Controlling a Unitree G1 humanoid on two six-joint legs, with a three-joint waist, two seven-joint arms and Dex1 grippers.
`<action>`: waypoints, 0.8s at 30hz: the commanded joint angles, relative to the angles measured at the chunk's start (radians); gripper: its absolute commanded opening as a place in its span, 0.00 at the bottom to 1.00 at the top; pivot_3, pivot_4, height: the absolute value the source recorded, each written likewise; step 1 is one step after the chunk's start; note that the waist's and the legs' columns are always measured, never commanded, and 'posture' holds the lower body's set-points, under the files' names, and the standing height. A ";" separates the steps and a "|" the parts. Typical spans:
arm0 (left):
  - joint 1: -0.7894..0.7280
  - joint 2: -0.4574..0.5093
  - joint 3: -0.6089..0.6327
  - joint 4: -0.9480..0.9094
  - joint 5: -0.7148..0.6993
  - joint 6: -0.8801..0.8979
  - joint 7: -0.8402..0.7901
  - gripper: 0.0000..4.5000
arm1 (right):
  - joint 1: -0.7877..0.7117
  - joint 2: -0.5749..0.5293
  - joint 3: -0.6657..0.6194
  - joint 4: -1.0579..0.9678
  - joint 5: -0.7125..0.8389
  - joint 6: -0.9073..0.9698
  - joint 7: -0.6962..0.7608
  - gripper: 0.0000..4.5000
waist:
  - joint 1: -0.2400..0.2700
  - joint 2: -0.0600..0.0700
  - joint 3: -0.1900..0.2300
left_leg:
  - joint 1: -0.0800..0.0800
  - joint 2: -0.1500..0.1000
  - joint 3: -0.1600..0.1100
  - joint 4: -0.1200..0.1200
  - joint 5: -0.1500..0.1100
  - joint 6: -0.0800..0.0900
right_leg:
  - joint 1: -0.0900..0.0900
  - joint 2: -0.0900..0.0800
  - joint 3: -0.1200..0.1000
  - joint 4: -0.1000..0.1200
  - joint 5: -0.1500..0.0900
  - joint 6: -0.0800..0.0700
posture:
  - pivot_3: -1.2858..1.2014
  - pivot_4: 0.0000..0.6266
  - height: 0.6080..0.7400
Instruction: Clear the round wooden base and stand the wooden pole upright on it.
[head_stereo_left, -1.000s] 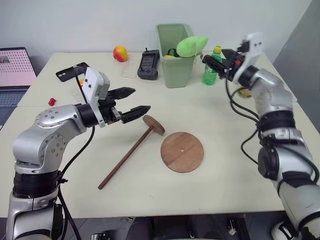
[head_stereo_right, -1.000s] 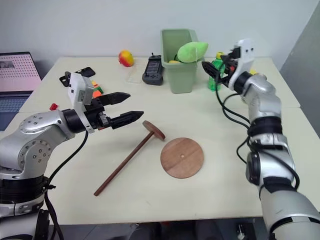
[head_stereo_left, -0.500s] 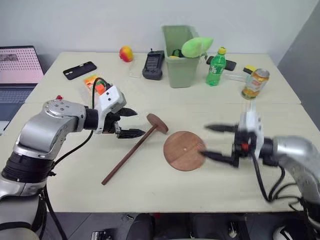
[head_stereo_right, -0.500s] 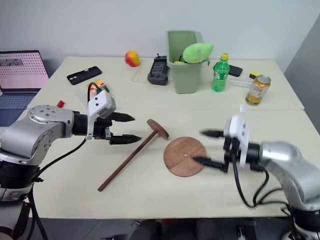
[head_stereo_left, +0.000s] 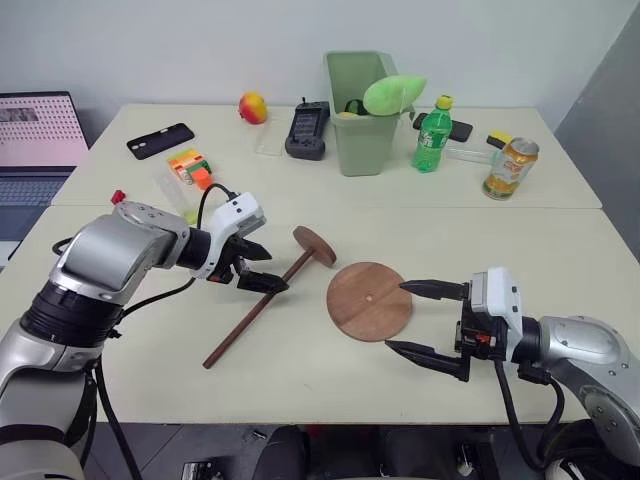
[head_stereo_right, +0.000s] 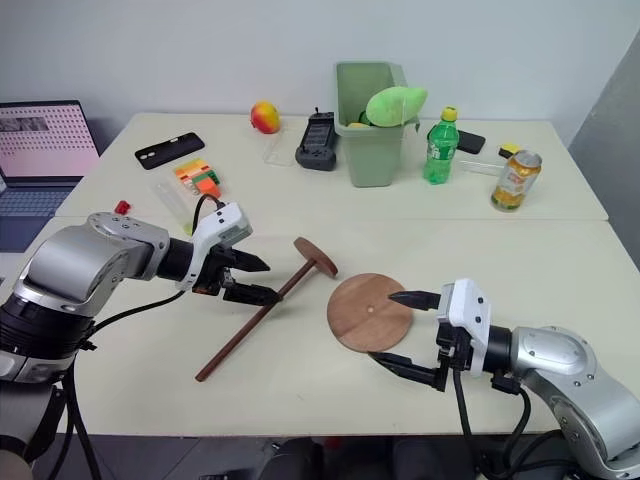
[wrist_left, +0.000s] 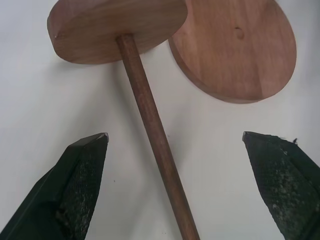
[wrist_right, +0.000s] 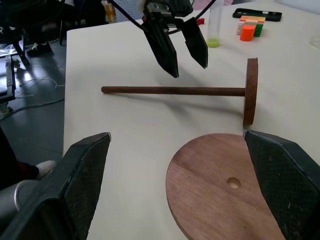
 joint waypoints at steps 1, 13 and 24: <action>0.000 -0.009 -0.049 0.004 0.036 -0.024 -0.033 1.00 | -0.001 -0.017 -0.015 -0.050 0.036 -0.003 -0.001 0.99 | 0.000 0.000 0.000 | 0.000 0.000 0.000 0.000 0.000 0.000 | 0.000 0.000 0.000 0.000 0.000 0.000 | 0.52 0.24 1.00; 0.023 -0.063 -0.102 0.021 0.092 -0.028 -0.027 1.00 | 0.078 -0.100 -0.066 -0.098 0.117 -0.005 0.036 0.99 | 0.013 0.000 0.000 | 0.000 0.000 0.000 0.000 0.000 0.000 | 0.000 0.000 0.000 0.000 0.000 0.000 | 0.52 0.24 1.00; 0.013 -0.094 -0.099 0.044 0.128 -0.029 -0.012 0.60 | 0.097 -0.105 -0.068 -0.102 0.122 -0.011 0.014 1.00 | 0.015 0.000 0.000 | 0.000 0.000 0.000 0.001 0.000 0.000 | 0.000 -0.001 0.000 0.000 0.000 0.000 | 0.52 0.24 1.00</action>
